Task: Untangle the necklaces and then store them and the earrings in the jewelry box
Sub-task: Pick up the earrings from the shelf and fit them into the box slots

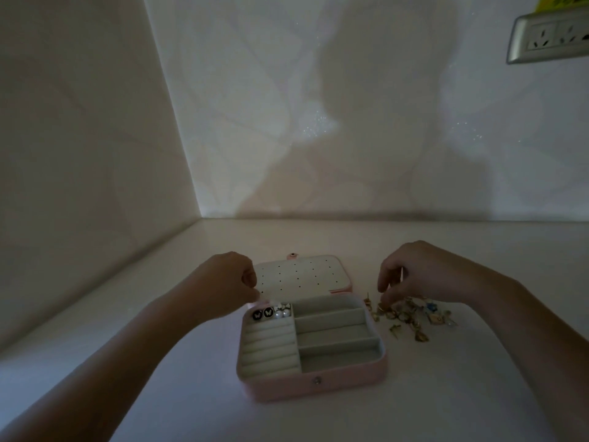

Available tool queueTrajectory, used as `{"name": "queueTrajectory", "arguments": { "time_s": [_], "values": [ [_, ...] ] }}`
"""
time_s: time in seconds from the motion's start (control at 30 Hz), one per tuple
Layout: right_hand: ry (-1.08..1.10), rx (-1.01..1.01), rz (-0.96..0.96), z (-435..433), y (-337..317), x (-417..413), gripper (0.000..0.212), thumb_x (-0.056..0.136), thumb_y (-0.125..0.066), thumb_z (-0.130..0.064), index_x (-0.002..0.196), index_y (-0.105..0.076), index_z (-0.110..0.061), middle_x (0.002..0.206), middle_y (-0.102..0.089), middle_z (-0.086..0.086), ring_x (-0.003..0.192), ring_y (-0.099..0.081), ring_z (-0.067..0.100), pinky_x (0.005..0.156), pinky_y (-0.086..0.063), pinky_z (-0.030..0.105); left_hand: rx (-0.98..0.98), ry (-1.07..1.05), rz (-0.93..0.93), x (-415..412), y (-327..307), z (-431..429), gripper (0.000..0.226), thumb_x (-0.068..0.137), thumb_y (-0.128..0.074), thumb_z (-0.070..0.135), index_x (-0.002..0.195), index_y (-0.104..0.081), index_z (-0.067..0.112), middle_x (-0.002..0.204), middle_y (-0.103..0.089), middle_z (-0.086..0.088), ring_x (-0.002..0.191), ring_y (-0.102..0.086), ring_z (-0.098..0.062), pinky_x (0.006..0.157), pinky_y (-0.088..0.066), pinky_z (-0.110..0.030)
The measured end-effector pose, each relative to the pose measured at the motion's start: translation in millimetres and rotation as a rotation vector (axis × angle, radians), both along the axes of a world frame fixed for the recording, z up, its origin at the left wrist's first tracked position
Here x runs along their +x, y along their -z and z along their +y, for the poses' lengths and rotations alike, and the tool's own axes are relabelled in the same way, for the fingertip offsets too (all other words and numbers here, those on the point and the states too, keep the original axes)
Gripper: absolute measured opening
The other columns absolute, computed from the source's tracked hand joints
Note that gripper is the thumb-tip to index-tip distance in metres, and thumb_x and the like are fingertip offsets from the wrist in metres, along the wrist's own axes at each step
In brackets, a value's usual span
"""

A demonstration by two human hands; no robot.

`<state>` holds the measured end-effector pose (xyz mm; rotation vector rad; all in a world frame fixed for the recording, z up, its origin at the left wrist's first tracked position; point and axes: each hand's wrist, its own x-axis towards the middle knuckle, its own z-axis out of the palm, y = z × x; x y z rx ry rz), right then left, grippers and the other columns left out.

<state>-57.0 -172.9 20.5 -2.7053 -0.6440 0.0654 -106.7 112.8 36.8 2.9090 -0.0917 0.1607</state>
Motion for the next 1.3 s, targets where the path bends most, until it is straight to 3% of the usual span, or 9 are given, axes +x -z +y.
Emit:
{"name": "queueTrajectory", "arguments": {
  "time_s": [0.1,0.2,0.27,0.4,0.57,0.77,1.03,1.2,1.3],
  "values": [
    [-0.024,-0.006,0.03,3,4,-1,0.015,0.075,-0.08,-0.028,0.068,-0.07,-0.036,0.07,-0.069,-0.015,0.066,-0.063,-0.004,0.056,-0.044,0.013,-0.076,0.048,-0.084,4,0,-7,0.023,0.085,-0.067,0.019,0.071,-0.049,0.024,0.077,-0.056,0.008,0.068,-0.049,-0.004,0.057,-0.034,-0.016],
    [0.005,-0.038,-0.015,4,7,1,0.005,0.078,-0.078,-0.028,0.075,-0.074,-0.028,0.071,-0.068,-0.015,0.066,-0.063,-0.003,0.057,-0.044,0.011,-0.206,0.13,-0.126,8,3,-16,0.018,0.085,-0.068,0.017,0.076,-0.054,0.023,0.084,-0.065,0.006,0.08,-0.061,-0.007,0.067,-0.047,-0.014],
    [0.082,-0.011,-0.08,4,6,3,0.008,0.079,-0.077,-0.029,0.076,-0.074,-0.022,0.069,-0.065,-0.014,0.064,-0.063,0.001,0.052,-0.039,0.01,-0.326,0.197,-0.164,9,4,-22,0.019,0.083,-0.07,0.014,0.076,-0.058,0.026,0.082,-0.068,0.009,0.078,-0.063,0.0,0.068,-0.048,-0.008],
    [0.179,0.242,-0.142,5,-1,0,0.015,0.08,-0.075,-0.035,0.071,-0.07,-0.024,0.064,-0.065,-0.011,0.059,-0.061,0.001,0.053,-0.038,0.015,-0.524,0.297,-0.202,9,4,-36,0.026,0.081,-0.072,0.01,0.078,-0.063,0.035,0.081,-0.07,0.015,0.077,-0.064,0.006,0.071,-0.05,-0.007],
    [0.04,0.736,0.221,40,1,-20,0.023,0.082,-0.071,-0.033,0.066,-0.066,-0.016,0.053,-0.06,-0.008,0.05,-0.051,0.003,0.053,-0.041,0.013,-0.69,0.391,-0.15,0,7,-47,0.022,0.073,-0.079,0.017,0.087,-0.068,0.03,0.085,-0.071,0.016,0.08,-0.067,0.002,0.075,-0.054,-0.014],
    [-0.044,1.051,0.465,64,9,-30,0.025,0.078,-0.067,-0.027,0.06,-0.059,-0.011,0.051,-0.052,-0.001,0.047,-0.045,0.006,0.047,-0.037,0.014,-0.827,0.41,-0.133,-7,2,-44,0.019,0.069,-0.079,0.017,0.085,-0.069,0.015,0.081,-0.075,0.002,0.076,-0.072,-0.009,0.072,-0.056,-0.017],
    [-0.084,1.05,0.527,72,19,-32,0.029,0.062,-0.071,-0.044,0.056,-0.063,-0.017,0.054,-0.053,0.0,0.049,-0.045,0.007,0.048,-0.039,0.016,-0.697,0.4,-0.137,-16,2,-36,0.024,0.068,-0.081,0.019,0.087,-0.067,0.02,0.075,-0.074,0.005,0.068,-0.071,-0.006,0.068,-0.056,-0.017],
    [-0.099,1.018,0.52,71,17,-34,0.031,0.068,-0.068,-0.04,0.064,-0.064,-0.01,0.055,-0.054,0.001,0.05,-0.044,0.007,0.048,-0.038,0.015,-0.595,0.45,-0.222,-19,6,-36,0.021,0.076,-0.077,0.019,0.092,-0.067,0.028,0.078,-0.073,0.009,0.072,-0.069,0.001,0.071,-0.054,-0.013],
    [-0.102,0.958,0.425,72,13,-37,0.043,0.069,-0.064,-0.047,0.072,-0.065,-0.005,0.055,-0.056,-0.001,0.05,-0.047,0.007,0.051,-0.039,0.016,-0.568,0.477,-0.257,-23,4,-38,0.022,0.08,-0.074,0.018,0.098,-0.068,0.03,0.08,-0.074,0.01,0.074,-0.069,0.002,0.072,-0.052,-0.011]
  ]
}}
